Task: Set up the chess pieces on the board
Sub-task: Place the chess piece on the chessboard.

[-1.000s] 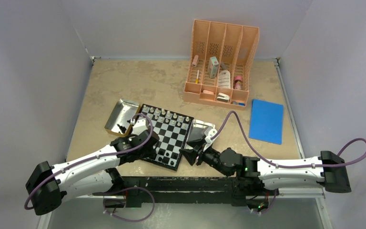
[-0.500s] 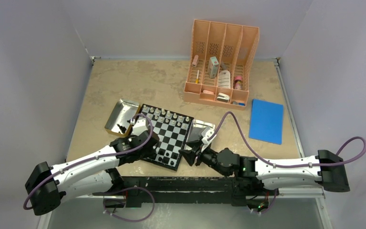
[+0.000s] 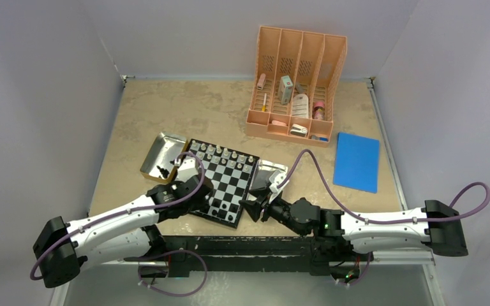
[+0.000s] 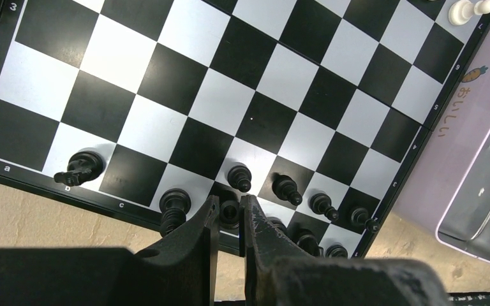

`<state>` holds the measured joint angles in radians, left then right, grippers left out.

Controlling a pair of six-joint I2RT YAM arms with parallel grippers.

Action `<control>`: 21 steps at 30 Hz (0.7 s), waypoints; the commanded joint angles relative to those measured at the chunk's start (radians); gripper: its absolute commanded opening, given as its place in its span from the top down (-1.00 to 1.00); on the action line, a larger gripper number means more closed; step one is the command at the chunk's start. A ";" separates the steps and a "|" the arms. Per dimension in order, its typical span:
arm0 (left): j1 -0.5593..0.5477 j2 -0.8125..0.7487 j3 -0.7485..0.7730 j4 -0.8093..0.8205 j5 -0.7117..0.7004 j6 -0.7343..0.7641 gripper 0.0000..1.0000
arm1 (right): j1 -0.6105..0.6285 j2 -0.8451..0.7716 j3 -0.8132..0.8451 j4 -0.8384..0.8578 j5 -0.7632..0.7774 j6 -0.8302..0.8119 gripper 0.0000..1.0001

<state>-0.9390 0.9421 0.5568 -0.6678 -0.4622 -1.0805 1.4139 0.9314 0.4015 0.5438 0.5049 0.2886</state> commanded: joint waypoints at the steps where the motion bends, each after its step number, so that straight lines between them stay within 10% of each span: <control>1: -0.010 0.008 0.012 0.017 -0.023 0.015 0.86 | 0.002 -0.020 0.021 0.043 0.005 -0.006 -0.02; 21: -0.029 0.023 0.029 -0.009 -0.033 0.006 0.72 | 0.002 -0.020 0.019 0.048 0.005 -0.015 -0.02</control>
<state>-0.9581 0.9688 0.5568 -0.6746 -0.4728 -1.0805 1.4139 0.9272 0.4015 0.5434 0.5049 0.2871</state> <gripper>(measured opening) 0.141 0.510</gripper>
